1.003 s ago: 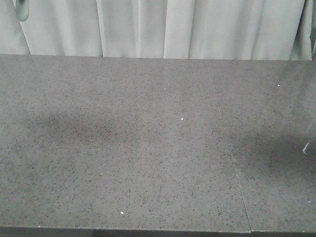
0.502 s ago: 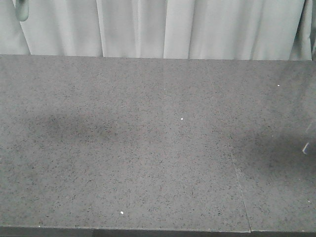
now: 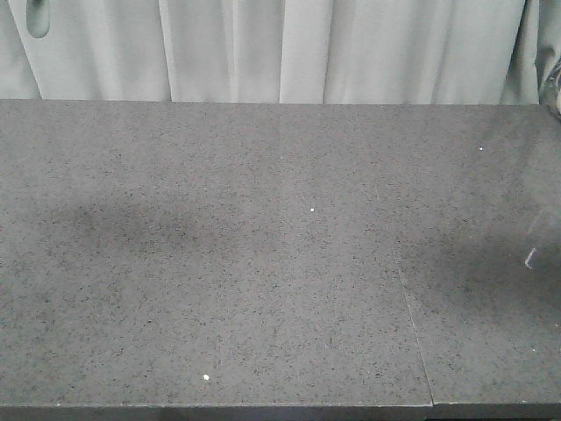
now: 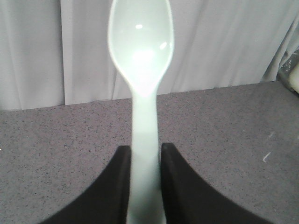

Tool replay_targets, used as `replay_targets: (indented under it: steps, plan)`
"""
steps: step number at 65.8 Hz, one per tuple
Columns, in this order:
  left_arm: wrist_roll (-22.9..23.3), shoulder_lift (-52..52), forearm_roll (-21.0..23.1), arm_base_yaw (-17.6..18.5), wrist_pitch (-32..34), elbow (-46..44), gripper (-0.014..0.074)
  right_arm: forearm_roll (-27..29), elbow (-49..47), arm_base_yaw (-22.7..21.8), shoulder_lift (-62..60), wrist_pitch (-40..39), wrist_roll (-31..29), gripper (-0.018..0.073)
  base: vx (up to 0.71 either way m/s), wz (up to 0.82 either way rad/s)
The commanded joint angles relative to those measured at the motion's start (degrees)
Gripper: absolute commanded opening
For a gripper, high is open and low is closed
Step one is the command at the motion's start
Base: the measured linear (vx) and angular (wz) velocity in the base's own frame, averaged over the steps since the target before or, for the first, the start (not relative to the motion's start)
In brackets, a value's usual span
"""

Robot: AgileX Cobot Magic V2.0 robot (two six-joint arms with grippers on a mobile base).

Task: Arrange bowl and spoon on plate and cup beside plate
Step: 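Turn the base away from the counter carrying spoon and bowl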

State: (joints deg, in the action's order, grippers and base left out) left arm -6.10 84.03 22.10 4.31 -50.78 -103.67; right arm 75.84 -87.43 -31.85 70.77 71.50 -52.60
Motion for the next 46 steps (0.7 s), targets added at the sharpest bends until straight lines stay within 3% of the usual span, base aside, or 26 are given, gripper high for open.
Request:
replay_targets:
  steps: [1, 46]
  plan:
    - [-0.02, -1.71, 1.56, 0.27, 3.35, -1.52, -0.0007, 4.38, -1.47, -0.25, -1.31, -0.89, -0.58, -0.0005, -0.01, -0.11]
    - [-0.02, -1.71, 1.59, 0.27, 3.35, -1.52, -0.0006, 4.38, -1.47, -0.25, -1.31, -0.89, -0.58, -0.0005, -0.02, -0.24]
